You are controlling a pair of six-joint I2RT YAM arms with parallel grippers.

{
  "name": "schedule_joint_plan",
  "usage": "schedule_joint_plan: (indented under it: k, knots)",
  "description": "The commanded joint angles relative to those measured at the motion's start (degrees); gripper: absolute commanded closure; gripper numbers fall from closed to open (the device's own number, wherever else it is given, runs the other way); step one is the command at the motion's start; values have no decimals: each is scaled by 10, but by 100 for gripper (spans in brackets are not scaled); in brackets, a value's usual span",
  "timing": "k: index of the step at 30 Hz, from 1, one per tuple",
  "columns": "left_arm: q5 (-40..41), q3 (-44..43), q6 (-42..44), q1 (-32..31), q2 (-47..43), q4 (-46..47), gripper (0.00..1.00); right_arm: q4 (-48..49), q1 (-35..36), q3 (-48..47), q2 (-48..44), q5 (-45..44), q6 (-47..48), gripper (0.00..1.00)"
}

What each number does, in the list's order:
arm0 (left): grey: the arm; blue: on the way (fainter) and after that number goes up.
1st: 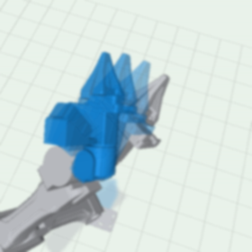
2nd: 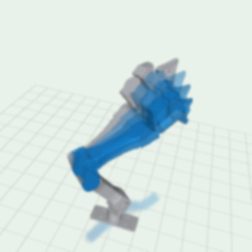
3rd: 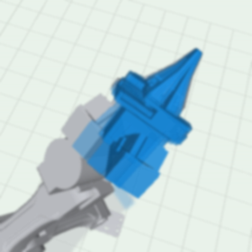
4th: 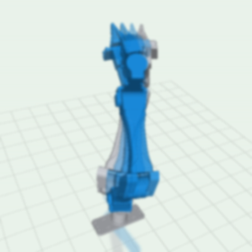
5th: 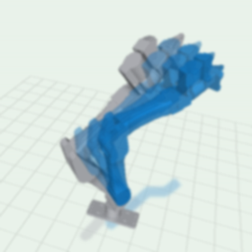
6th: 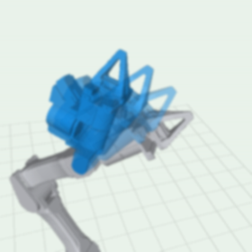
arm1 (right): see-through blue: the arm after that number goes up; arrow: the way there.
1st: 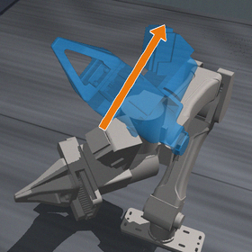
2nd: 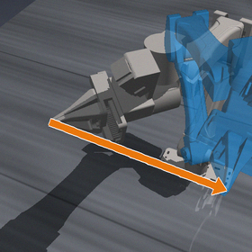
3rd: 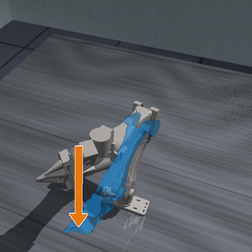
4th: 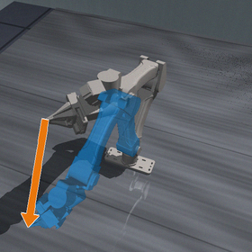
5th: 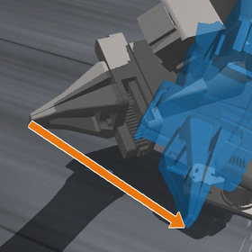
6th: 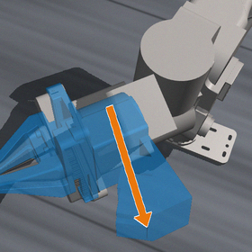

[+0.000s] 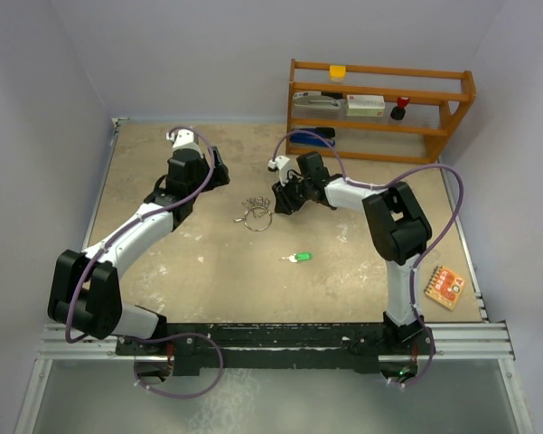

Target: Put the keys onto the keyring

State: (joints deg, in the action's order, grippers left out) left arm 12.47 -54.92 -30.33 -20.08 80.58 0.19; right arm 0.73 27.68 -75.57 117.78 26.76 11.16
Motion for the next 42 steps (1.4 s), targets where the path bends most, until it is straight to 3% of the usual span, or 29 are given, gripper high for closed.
schedule_joint_plan:
  k: [1, 7, 17, 20, 23, 33, 42]
  knots:
    - [8, -25, 12, -4, -1, 11, 21, -3, 1, -19, 13, 11, 10, 63]
    - [10, -26, 13, -4, 0, 11, 21, -13, 1, -23, 17, 12, 13, 69]
    - [8, -27, 11, -4, 1, 10, 21, -20, 6, 9, -7, 30, 13, 89]
    - [7, -27, 10, -4, 2, 11, 21, -21, 9, 24, -17, 26, 3, 90]
    - [6, -26, 8, -4, 3, 13, 21, -17, 17, 40, -28, 16, -16, 84]
    - [4, -25, 7, -4, -4, 11, 21, -1, 43, 93, -71, -7, -39, 84]
    - [4, -24, 8, -5, -9, 8, 21, -6, 43, 92, -89, -29, -27, 64]
